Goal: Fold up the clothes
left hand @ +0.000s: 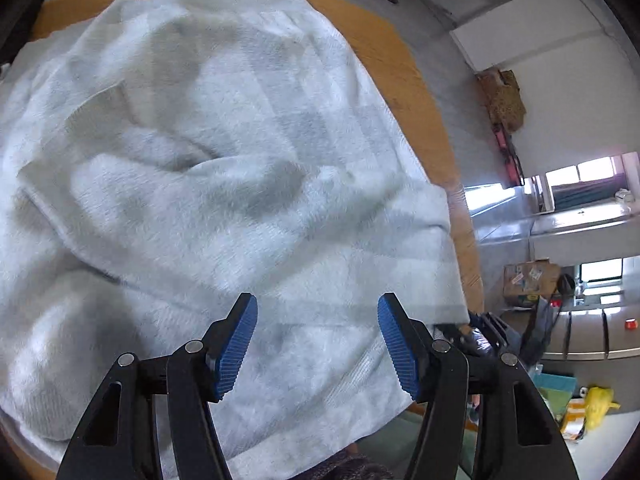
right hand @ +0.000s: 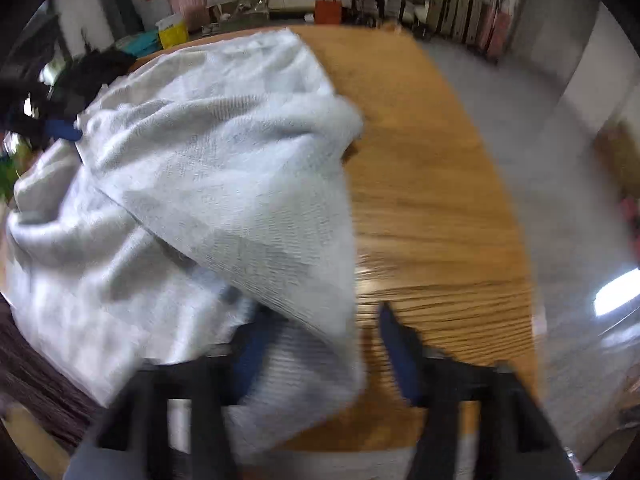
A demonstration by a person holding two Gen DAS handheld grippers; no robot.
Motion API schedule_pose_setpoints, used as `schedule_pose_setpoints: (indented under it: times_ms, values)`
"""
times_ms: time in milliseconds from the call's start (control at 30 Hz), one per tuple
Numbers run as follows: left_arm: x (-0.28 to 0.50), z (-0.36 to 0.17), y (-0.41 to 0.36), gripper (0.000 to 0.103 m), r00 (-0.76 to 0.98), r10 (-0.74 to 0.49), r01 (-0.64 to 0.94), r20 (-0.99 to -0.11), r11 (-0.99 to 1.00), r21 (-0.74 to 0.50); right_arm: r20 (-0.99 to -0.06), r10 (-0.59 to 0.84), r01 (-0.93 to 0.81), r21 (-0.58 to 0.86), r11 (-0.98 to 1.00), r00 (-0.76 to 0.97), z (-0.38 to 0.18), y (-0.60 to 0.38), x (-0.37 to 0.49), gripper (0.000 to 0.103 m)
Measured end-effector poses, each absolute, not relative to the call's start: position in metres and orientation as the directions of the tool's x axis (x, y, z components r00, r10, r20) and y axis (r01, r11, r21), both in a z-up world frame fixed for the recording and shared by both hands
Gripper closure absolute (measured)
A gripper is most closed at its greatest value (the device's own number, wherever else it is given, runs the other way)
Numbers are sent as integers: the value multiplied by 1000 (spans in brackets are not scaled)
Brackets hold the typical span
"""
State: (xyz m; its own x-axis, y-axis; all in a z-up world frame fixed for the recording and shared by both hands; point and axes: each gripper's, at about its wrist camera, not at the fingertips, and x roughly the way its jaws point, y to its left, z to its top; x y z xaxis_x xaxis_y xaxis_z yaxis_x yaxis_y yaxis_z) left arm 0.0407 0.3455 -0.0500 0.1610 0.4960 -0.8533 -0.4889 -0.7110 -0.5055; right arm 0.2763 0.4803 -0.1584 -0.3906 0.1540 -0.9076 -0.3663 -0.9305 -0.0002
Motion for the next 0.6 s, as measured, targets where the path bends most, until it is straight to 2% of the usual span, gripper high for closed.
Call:
schedule_pose_setpoints:
  times_ms: [67, 133, 167, 267, 367, 467, 567, 600]
  values:
    - [39, -49, 329, 39, 133, 485, -485, -864, -728, -484, -909, 143, -392, 24, -919, -391, -167, 484, 272, 68]
    - [31, -48, 310, 39, 95, 472, -461, -877, -760, -459, -893, 203, -466, 8, -885, -401, -164, 491, 277, 100]
    - [27, -48, 298, 39, 76, 468, -439, -880, -777, -451, -889, 218, -518, 25, -855, -402, -161, 500, 286, 96]
    - [17, -44, 265, 39, 32, 471, -361, -881, -817, -450, -878, 265, -657, 73, -750, -400, -153, 526, 311, 96]
    - [19, -43, 245, 39, 15, 483, -335, -875, -822, -460, -863, 374, -695, -38, -718, -340, -145, 526, 323, 97]
    - [22, -44, 236, 39, 9, 474, -346, -881, -825, -447, -848, 427, -736, -67, -674, -314, -130, 528, 339, 96]
    - [20, -50, 236, 39, 7, 454, -368, -891, -827, -424, -901, 387, -707, -145, -692, -195, -140, 524, 349, 91]
    - [17, -52, 237, 39, 12, 448, -376, -894, -827, -419, -914, 366, -698, -148, -701, -174, -142, 522, 354, 78]
